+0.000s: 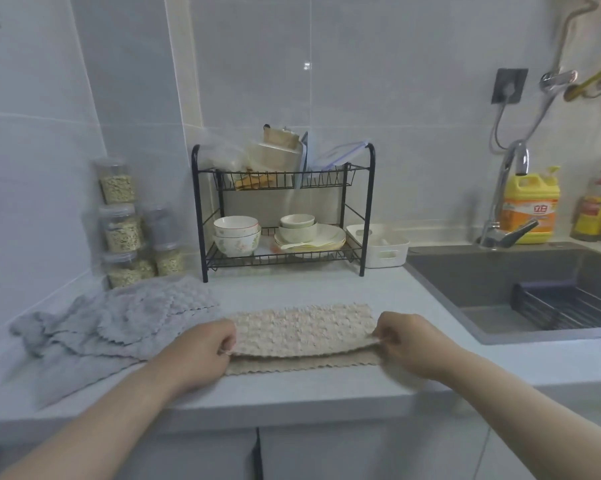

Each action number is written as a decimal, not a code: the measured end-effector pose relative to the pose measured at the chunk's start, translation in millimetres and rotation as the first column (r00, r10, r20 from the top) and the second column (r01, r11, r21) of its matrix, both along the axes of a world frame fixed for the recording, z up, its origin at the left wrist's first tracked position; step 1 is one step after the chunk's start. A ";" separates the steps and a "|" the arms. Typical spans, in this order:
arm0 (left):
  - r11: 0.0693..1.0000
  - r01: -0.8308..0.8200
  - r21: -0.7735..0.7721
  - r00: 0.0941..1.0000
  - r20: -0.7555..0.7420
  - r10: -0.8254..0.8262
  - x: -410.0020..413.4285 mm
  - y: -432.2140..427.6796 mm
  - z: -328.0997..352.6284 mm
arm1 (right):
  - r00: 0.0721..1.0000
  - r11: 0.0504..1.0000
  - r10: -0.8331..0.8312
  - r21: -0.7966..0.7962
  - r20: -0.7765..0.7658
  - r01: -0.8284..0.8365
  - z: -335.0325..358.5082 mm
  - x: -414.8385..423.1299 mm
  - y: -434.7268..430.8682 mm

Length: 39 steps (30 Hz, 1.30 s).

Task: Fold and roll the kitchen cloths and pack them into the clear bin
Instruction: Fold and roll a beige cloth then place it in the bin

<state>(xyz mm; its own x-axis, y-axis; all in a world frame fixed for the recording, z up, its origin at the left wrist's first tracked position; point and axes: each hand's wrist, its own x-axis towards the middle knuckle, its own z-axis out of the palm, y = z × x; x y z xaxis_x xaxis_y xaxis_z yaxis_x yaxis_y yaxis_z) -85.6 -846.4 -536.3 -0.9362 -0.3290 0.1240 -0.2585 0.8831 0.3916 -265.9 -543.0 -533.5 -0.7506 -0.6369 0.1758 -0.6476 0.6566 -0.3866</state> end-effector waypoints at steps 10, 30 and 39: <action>0.978 0.085 -0.190 0.994 0.078 -0.071 17.7 10.2 -5.3 | 0.984 0.966 0.160 0.219 -0.078 -0.139 -3.3 15.2 2.6; 0.999 0.040 -0.005 0.993 0.109 -0.039 -24.6 -6.8 -28.3 | 0.998 0.978 0.064 0.199 -0.009 -0.061 -25.0 -13.3 -59.5; 0.990 -0.117 0.074 0.993 0.019 0.116 -20.8 -5.6 -26.8 | 0.945 0.948 -0.318 0.046 0.073 0.315 -9.9 -20.6 -71.1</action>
<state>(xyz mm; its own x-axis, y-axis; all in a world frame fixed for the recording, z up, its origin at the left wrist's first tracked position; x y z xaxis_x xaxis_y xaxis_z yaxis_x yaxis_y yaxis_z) -106.4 -852.0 -563.1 -0.8925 -0.4436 0.0817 -0.3638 0.8150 0.4510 -286.5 -614.1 -543.3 -0.9250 -0.3690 0.0911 -0.3731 0.8362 -0.4020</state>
